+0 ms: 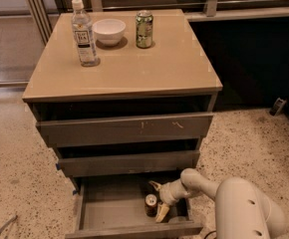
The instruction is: Place orange can into bottom drawer
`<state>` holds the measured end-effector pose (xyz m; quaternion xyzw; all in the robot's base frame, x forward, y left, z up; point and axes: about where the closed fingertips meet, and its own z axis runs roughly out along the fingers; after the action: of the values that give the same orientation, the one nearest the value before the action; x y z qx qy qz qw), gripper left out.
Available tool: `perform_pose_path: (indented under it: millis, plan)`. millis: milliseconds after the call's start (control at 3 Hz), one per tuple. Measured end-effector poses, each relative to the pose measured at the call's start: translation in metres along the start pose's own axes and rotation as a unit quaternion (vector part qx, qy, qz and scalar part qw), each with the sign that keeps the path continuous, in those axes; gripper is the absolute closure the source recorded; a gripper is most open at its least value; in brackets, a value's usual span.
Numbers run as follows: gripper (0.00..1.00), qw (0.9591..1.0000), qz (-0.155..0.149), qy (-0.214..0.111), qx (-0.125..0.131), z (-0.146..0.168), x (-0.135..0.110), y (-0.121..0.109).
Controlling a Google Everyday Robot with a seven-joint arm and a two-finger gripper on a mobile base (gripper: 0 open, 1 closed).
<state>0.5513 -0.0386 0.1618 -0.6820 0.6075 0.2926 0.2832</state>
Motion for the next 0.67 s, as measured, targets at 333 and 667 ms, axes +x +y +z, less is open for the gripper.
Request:
perform_pose_path:
  millis: [333, 667]
  plan:
    - [0.0, 1.0, 0.0, 0.0, 0.0, 0.0, 0.0, 0.0]
    - [0.0, 0.9997, -0.002, 0.01, 0.023, -0.0087, -0.001, 0.0029]
